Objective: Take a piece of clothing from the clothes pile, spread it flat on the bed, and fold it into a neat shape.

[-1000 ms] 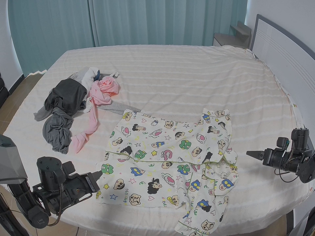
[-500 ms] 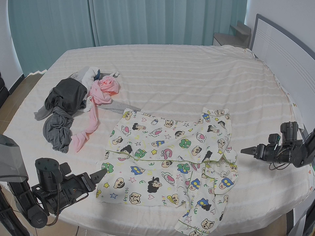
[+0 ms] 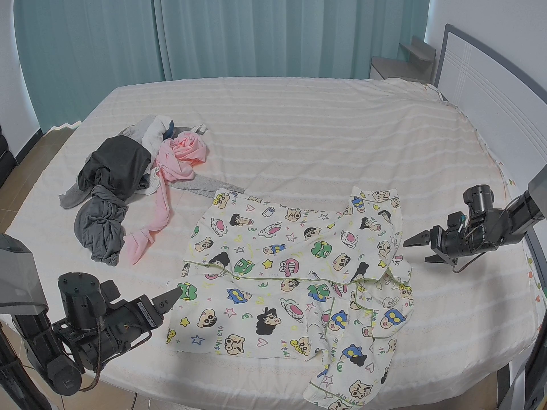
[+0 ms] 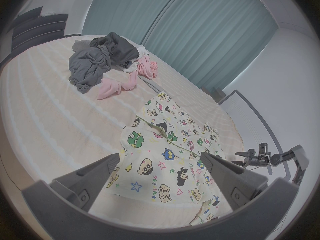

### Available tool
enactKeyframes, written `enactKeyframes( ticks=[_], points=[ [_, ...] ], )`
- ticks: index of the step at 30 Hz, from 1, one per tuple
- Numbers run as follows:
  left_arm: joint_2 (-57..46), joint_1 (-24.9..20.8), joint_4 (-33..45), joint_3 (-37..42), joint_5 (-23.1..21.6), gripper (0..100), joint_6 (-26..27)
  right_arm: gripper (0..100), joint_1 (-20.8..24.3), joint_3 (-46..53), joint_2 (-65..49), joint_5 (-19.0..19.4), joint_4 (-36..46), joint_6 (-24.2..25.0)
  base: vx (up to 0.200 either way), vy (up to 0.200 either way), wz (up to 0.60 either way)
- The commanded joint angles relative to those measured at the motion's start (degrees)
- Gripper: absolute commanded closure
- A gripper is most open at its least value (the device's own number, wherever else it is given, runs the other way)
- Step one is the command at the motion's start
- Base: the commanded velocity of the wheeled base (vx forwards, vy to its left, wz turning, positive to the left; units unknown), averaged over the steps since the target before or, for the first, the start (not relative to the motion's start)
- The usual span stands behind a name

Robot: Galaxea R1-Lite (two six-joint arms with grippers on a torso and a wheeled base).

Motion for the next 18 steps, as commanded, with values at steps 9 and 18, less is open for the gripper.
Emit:
enactKeyframes(
  ticks=[9,18],
  points=[
    [0.62,0.31,-0.28,0.92,0.04,0,-0.57,0,1.22,-7.23,10.86,0.05,2.07,0.14,0.0,0.0,0.0],
    [0.62,0.31,-0.28,0.92,0.04,0,-1.1,0,1.83,-9.86,12.71,-0.04,2.6,0.67,0.0,0.0,0.0]
  ],
)
